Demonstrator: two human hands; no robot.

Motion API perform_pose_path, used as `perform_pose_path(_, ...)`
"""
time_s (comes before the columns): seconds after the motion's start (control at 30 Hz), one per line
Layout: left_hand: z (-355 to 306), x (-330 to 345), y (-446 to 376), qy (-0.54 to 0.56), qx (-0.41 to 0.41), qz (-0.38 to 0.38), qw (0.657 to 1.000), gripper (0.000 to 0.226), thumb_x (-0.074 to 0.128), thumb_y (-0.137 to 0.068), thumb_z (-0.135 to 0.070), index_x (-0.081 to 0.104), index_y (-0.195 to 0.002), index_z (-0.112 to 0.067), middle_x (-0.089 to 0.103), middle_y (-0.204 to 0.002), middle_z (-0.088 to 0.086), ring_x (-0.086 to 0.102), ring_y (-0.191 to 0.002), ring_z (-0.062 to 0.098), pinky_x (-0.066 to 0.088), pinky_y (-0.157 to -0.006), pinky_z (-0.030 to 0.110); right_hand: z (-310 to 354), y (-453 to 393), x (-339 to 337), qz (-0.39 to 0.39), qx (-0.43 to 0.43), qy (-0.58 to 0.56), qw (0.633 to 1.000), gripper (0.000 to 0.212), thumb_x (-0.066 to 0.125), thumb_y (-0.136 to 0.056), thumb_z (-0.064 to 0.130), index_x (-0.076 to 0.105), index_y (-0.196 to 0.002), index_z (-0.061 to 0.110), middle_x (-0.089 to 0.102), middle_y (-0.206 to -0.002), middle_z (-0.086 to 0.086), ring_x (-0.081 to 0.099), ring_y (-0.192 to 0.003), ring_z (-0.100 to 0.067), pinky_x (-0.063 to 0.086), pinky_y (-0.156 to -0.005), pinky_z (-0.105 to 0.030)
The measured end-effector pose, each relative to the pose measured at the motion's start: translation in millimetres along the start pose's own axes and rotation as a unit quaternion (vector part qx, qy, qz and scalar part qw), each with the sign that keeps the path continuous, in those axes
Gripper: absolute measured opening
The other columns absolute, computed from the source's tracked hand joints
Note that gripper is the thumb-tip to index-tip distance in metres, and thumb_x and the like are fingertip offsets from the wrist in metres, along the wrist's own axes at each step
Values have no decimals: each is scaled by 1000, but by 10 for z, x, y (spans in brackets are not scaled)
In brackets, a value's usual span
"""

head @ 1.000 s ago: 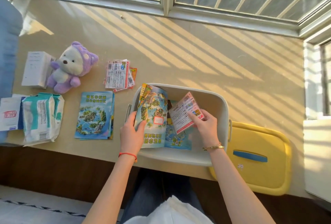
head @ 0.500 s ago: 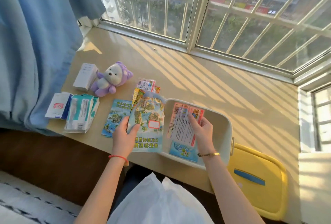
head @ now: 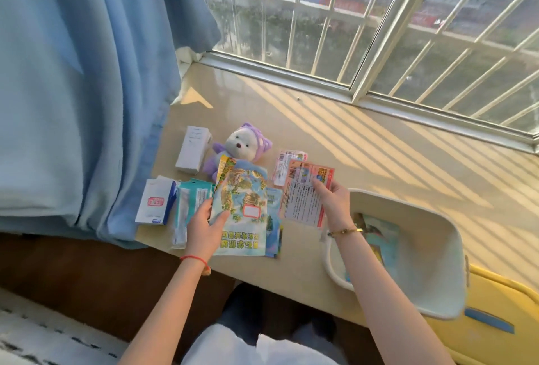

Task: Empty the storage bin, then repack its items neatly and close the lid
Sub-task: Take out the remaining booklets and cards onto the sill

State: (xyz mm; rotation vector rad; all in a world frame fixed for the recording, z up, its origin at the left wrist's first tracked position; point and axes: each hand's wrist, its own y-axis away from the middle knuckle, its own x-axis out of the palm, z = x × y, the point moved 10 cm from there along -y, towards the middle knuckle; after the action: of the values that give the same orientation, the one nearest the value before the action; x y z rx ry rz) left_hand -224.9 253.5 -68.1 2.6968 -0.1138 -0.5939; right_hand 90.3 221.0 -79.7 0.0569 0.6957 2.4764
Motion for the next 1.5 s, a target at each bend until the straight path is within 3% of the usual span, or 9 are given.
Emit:
perform_pose_path(0.2, 386, 9, -503, 25, -52, 57, 997, 22, 60, -91, -15, 53, -109, -24, 66, -106, 0, 67, -91, 14, 59, -71, 37, -95, -515, 343, -61, 24, 25, 998, 26, 64, -91, 22, 65, -111, 5, 71, -105, -14, 70, -95, -26, 57, -85, -43)
perform_pose_path(0.4, 907, 444, -893, 1, -85, 93, 992, 25, 60, -90, -14, 54, -111, -26, 66, -106, -2, 66, -92, 9, 58, -72, 31, -416, -1333, 518, -84, 59, 76, 992, 20, 61, -91, 21, 64, -107, 9, 70, -101, -9, 68, -87, -21, 57, -71, -31)
perform_pose_path(0.57, 1359, 816, -1052, -58, -106, 108, 987, 26, 60, -90, -22, 56, -116, -22, 67, -103, -8, 65, -91, 8, 56, -72, 27, -723, -1929, 674, -72, 57, 130, 987, 9, 63, -91, 23, 62, -92, 14, 71, -99, -8, 69, -84, -18, 58, -74, -33)
perform_pose_path(0.67, 1473, 924, -1082, -99, -103, 103, 984, 21, 60, -91, -24, 57, -112, -23, 67, -94, -13, 61, -75, -6, 45, -54, 8, -890, -2127, 726, -71, 56, 140, 986, 10, 64, -90, 22, 62, -95, 13, 72, -95, -5, 70, -83, -17, 58, -68, -31)
perform_pose_path(0.83, 1517, 948, -1044, -168, -88, 102, 976, 20, 63, -89, -26, 55, -107, -22, 59, -85, -19, 53, -68, -9, 39, -53, 2, -913, -2246, 722, -94, 27, 197, 976, 30, 61, -88, 18, 59, -117, 7, 68, -107, -6, 67, -95, -19, 56, -88, -40)
perform_pose_path(1.03, 1446, 831, -1024, -249, -54, 116, 960, 46, 60, -90, -26, 45, -134, -19, 63, -116, 0, 59, -103, 18, 48, -83, 30, -715, -2028, 638, -115, -9, 292, 949, 59, 57, -91, 14, 34, -144, 3, 47, -142, -12, 46, -130, -24, 36, -111, -37)
perform_pose_path(1.17, 1154, 631, -1016, -310, 25, 100, 945, 49, 56, -91, -27, 41, -137, -21, 55, -128, -2, 53, -114, 17, 48, -86, 33, -403, -1590, 504, -128, -94, 335, 929, 42, 58, -92, 16, 50, -132, 3, 54, -133, -13, 49, -123, -27, 39, -106, -38)
perform_pose_path(1.4, 344, 343, -747, -294, 148, 94, 940, 30, 57, -90, -26, 53, -120, -23, 59, -116, -5, 56, -104, 12, 41, -77, 23, -105, -295, -64, -145, -189, 379, 894, 31, 60, -88, 10, 60, -118, 4, 62, -118, -11, 52, -114, -28, 33, -101, -29)
perform_pose_path(1.5, 47, 325, -548, -285, 182, 102, 936, 29, 57, -91, -25, 54, -120, -25, 59, -113, -6, 56, -102, 10, 42, -78, 23, -92, 195, -438, -153, -207, 400, 879, 28, 62, -87, 9, 61, -114, 4, 64, -112, -10, 53, -109, -29, 36, -101, -35)
